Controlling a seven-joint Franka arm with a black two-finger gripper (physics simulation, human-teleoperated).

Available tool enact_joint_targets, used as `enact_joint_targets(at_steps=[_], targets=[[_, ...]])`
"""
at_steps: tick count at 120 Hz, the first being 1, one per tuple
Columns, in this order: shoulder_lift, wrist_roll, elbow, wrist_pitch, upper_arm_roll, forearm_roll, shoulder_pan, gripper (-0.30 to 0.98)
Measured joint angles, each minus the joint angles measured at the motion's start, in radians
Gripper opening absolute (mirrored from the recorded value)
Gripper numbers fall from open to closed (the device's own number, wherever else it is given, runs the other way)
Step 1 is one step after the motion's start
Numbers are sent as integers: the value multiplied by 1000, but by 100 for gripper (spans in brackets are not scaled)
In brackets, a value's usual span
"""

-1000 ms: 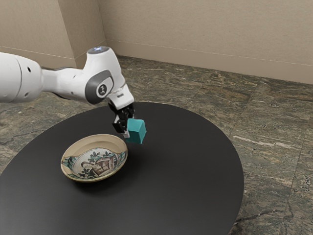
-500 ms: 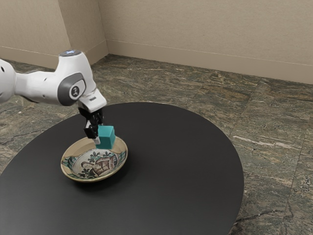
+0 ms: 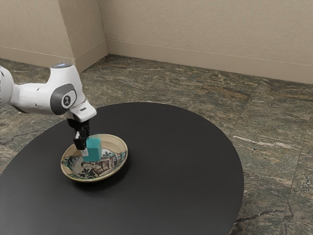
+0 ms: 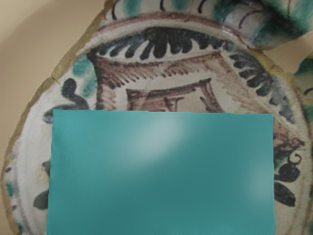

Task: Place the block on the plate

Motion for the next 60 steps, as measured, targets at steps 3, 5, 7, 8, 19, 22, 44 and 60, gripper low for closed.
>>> enact_joint_targets(at_steps=[3,5,7,8,19,22,44,60], targets=[[5,-1,0,1,0,0,1,37],[8,-2,0,1,0,0,2,37],[12,-3,1,2,0,0,2,37],[14,-3,1,3,0,0,3,37],[34,-7,3,8,0,-1,3,37],[37,-8,4,10,0,-1,3,37],[42,-12,6,15,0,-3,4,48],[40,-14,6,15,-3,-3,4,58]])
